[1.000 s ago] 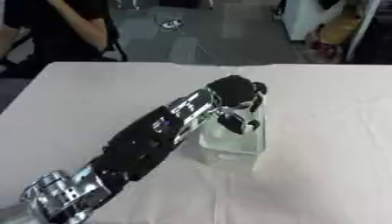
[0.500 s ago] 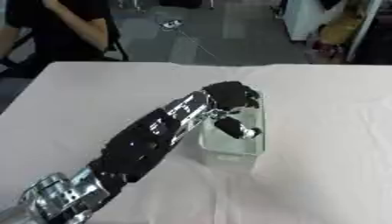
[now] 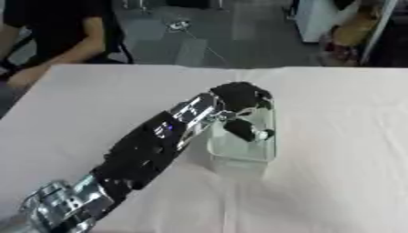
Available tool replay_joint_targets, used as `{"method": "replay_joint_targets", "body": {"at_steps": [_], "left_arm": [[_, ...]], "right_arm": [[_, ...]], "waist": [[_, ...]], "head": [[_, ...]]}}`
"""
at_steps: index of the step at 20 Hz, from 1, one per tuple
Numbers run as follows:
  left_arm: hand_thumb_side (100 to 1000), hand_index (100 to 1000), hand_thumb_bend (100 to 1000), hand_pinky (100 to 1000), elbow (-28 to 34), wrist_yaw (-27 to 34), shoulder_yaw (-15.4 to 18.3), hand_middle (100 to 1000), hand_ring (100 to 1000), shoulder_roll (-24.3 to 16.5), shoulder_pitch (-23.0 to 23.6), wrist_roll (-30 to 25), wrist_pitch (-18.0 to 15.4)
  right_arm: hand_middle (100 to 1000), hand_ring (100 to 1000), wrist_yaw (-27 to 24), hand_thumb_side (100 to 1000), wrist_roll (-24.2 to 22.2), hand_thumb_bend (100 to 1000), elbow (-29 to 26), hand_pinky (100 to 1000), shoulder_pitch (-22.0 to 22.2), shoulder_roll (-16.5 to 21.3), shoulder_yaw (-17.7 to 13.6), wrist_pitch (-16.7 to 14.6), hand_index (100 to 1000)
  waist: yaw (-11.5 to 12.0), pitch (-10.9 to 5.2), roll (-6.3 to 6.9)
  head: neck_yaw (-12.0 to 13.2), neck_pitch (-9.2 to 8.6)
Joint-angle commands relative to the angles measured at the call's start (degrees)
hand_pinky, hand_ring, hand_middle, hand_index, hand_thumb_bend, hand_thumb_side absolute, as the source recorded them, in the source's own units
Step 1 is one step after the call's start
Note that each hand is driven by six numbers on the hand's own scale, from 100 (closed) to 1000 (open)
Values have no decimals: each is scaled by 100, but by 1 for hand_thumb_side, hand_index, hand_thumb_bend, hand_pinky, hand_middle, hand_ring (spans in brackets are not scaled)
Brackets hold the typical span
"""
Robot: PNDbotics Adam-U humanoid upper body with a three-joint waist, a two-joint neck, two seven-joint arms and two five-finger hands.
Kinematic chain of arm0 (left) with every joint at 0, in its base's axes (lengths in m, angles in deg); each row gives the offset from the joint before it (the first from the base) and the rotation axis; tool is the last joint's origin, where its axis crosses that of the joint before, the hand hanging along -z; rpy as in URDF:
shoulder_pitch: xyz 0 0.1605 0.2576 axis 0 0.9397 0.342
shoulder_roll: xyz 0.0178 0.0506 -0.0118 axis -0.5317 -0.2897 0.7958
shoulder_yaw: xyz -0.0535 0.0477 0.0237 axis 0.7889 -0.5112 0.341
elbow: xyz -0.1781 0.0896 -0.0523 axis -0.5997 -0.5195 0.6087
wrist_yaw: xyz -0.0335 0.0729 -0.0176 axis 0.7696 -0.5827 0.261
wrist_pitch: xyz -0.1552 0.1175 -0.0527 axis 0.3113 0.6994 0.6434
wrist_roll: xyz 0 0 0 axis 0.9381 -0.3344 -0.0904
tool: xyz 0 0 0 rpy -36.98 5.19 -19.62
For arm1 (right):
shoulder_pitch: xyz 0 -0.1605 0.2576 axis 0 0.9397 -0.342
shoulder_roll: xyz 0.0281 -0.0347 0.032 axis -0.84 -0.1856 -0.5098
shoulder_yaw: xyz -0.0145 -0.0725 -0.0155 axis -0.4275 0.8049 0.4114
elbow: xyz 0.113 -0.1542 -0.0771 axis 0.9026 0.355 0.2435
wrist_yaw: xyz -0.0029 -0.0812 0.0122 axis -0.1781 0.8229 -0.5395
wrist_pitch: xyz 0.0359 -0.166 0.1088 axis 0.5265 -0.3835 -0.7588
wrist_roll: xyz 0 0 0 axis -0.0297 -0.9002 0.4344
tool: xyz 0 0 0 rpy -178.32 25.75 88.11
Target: Pick up objects on the table and place them in the box.
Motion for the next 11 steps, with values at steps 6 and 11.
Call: {"method": "replay_joint_targets", "body": {"at_steps": [6,11], "left_arm": [[869,922,367,833,2365,2410,704,971,900,-584,178,2160,461],[790,903,411,845,4074,2870,1455,962,909,-1181,746,2899,710]], "right_arm": [[922,916,25,609,14,100,-88,898,-72,87,-38,26,937],[920,915,59,613,39,100,-88,898,-40,107,-68,61,936]], "waist": [[45,-44,-30],[114,-42,-30]], "head": [[-111,-145],[-202,-179]]}}
